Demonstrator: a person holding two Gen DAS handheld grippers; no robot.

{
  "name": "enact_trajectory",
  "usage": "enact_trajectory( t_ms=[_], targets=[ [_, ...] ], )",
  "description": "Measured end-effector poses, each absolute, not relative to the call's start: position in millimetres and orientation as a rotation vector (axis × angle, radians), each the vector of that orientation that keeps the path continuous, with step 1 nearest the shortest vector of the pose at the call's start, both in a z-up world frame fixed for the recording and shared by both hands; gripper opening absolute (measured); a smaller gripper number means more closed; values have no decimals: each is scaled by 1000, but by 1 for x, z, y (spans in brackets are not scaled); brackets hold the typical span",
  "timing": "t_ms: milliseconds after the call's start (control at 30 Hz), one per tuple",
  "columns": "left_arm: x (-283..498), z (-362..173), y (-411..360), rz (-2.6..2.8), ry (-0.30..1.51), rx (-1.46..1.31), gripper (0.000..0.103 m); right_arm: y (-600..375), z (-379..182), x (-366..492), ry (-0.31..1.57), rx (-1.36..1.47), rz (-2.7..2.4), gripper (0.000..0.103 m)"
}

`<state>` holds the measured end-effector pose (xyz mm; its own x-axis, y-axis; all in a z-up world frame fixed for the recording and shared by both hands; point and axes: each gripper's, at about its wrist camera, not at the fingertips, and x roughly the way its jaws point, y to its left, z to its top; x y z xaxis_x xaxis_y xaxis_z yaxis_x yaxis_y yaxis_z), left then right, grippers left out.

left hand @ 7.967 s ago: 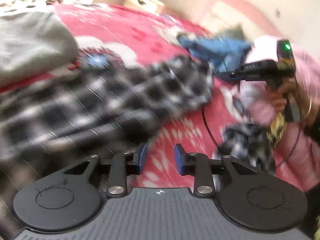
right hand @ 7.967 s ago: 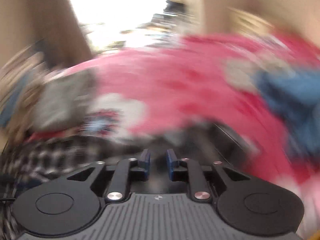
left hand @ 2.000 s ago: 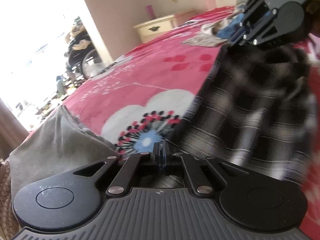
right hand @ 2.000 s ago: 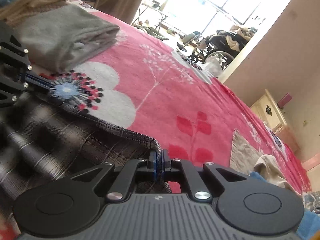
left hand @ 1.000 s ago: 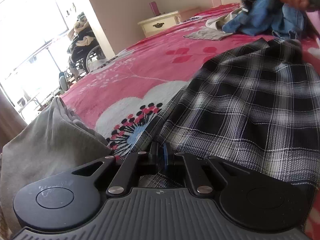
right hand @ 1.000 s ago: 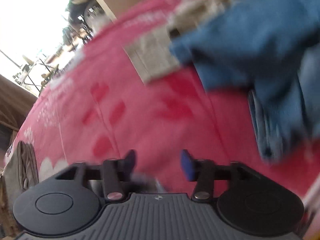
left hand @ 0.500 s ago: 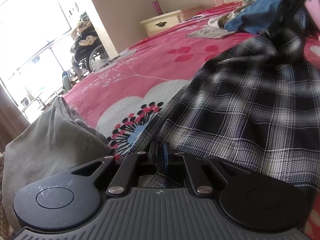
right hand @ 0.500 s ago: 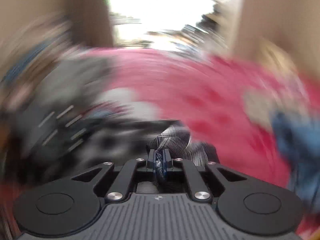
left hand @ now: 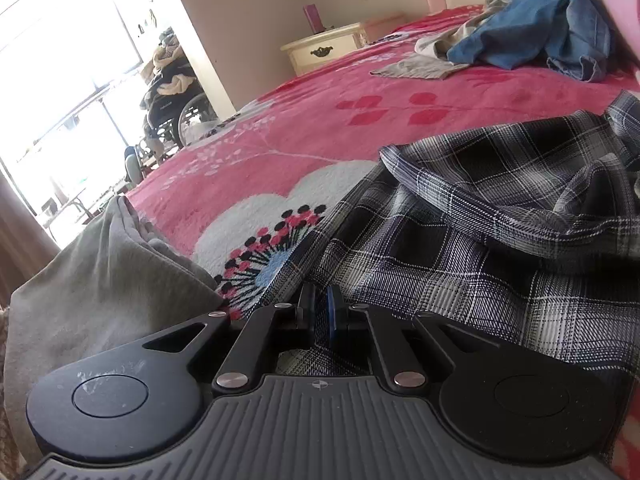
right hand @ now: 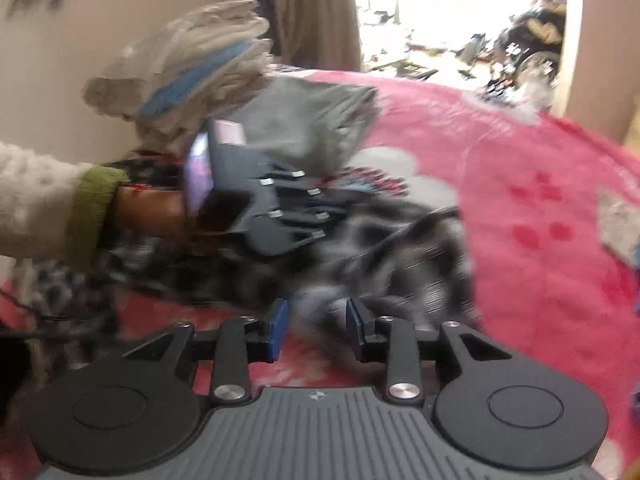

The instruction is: Fold clothes

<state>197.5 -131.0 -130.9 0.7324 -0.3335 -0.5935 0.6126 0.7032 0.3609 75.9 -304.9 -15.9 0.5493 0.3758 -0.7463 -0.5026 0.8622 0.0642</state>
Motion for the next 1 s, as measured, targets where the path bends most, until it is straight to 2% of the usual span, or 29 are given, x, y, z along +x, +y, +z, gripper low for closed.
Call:
enact_trajectory(
  t_ms=[167, 367, 433, 467, 500, 733, 900, 1000],
  targets=[
    [197, -133, -132, -552, 509, 594, 5, -290, -34, 99, 867, -187, 480, 36],
    [197, -133, -132, -552, 503, 600, 5, -254, -67, 98, 876, -409, 462, 36],
    [197, -133, -131, -553, 503, 597, 5, -251, -76, 96, 871, -462, 424, 31],
    [197, -133, -131, -553, 503, 596, 5, -252, -77, 97, 870, -457, 417, 11],
    [197, -133, -130, -554, 503, 594, 5, -255, -72, 98, 865, -433, 416, 6],
    [196, -134, -130, -557, 502, 583, 5, -327, -26, 99, 758, -184, 88, 6],
    [196, -134, -131, -557, 500, 587, 5, -380, -27, 106, 796, 16, -167, 6],
    [195, -134, -132, -557, 499, 591, 5, -392, -40, 93, 860, 42, -203, 7]
  ],
)
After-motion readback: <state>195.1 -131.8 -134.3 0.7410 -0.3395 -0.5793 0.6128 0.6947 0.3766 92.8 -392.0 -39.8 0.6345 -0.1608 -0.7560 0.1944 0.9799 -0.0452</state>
